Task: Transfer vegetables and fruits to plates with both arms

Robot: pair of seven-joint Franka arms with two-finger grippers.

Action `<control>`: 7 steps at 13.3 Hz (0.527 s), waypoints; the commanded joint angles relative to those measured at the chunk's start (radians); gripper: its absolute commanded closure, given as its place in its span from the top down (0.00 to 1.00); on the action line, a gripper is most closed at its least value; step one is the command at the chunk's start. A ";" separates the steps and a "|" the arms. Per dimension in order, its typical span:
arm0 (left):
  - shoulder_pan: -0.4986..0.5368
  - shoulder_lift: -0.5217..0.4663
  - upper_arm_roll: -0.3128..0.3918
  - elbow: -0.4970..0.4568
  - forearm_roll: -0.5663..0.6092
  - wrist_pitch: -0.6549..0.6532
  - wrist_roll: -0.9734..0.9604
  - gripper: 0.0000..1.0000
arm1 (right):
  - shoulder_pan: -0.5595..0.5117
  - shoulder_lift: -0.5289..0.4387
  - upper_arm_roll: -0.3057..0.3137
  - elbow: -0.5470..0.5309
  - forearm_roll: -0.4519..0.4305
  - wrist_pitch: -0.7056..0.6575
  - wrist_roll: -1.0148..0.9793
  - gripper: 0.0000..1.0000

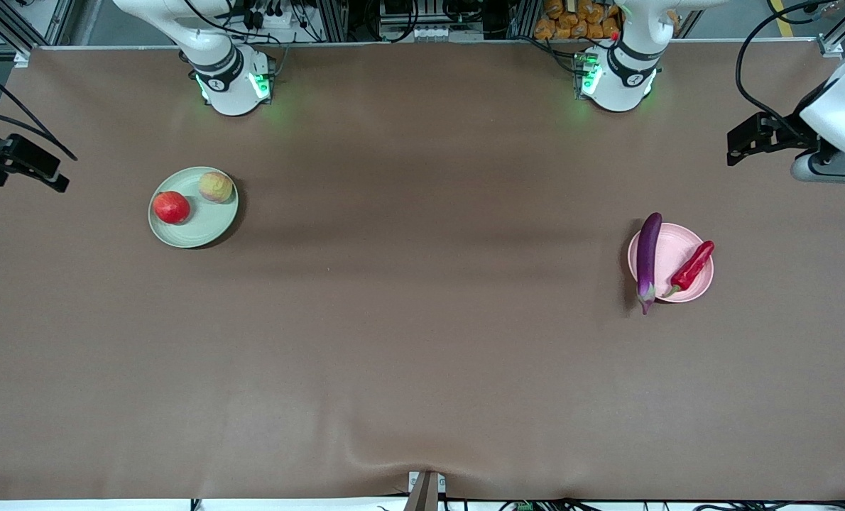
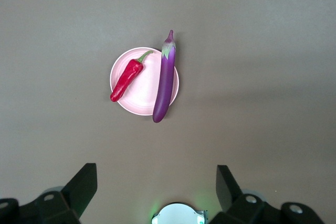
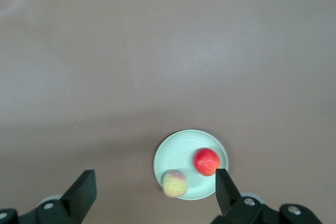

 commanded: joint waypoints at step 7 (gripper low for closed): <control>0.009 -0.016 -0.005 -0.008 -0.024 0.004 0.018 1.00 | -0.031 0.017 -0.013 0.048 -0.038 -0.038 0.007 1.00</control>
